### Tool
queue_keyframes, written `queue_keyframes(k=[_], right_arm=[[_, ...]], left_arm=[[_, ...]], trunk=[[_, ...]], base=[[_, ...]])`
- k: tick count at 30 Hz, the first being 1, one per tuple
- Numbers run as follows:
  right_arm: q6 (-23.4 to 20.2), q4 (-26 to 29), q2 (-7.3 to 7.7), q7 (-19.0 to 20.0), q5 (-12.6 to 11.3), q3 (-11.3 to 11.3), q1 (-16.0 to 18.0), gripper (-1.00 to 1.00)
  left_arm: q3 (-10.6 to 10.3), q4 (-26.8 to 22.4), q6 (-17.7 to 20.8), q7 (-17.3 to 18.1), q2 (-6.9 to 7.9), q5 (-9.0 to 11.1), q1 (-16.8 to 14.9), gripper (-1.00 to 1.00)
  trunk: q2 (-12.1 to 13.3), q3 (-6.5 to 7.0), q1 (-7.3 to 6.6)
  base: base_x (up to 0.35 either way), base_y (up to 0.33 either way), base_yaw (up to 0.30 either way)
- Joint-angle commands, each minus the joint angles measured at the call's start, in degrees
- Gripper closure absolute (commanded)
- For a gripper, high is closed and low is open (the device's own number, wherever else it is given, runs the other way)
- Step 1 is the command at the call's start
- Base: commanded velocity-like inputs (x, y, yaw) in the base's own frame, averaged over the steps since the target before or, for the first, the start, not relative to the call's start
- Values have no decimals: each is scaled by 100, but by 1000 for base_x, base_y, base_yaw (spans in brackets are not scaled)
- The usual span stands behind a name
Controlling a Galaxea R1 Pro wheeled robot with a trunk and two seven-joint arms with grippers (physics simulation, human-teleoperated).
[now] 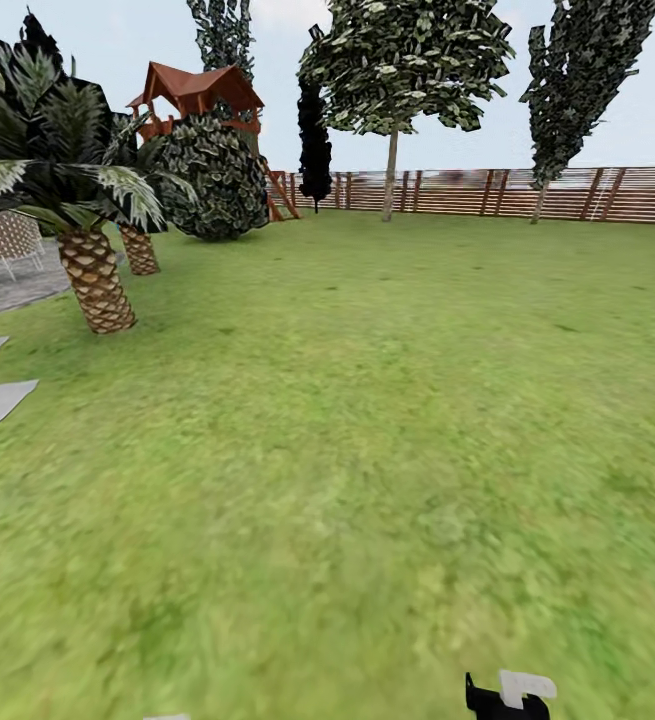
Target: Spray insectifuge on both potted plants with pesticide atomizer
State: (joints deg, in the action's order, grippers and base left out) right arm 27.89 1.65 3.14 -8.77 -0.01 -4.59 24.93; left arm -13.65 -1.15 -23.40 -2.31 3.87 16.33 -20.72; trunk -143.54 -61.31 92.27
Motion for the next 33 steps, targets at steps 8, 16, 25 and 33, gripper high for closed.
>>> queue_keyframes(k=[8, 16, 25, 33], right_arm=[[24, -3, 0, 15, 1, -42, 3, -100], [24, -1, -2, 15, 1, -42, 3, -100], [24, 1, -6, 15, 1, -42, 3, -100], [24, -2, -7, 15, 1, -42, 3, -100]], left_arm=[[-50, 1, -15, -26, 0, 28, -2, 100], [-50, 1, -15, -26, 0, 28, -2, 100], [-47, 1, -15, -32, 35, 28, -2, 100], [-52, 1, -15, -32, 23, 28, -2, 100]], trunk=[[-2, -5, 2], [-2, -5, 2], [-2, -5, 2], [-2, -5, 2]], base=[[330, -59, 0], [337, -2, 0], [337, 0, 0], [337, 0, 0]])
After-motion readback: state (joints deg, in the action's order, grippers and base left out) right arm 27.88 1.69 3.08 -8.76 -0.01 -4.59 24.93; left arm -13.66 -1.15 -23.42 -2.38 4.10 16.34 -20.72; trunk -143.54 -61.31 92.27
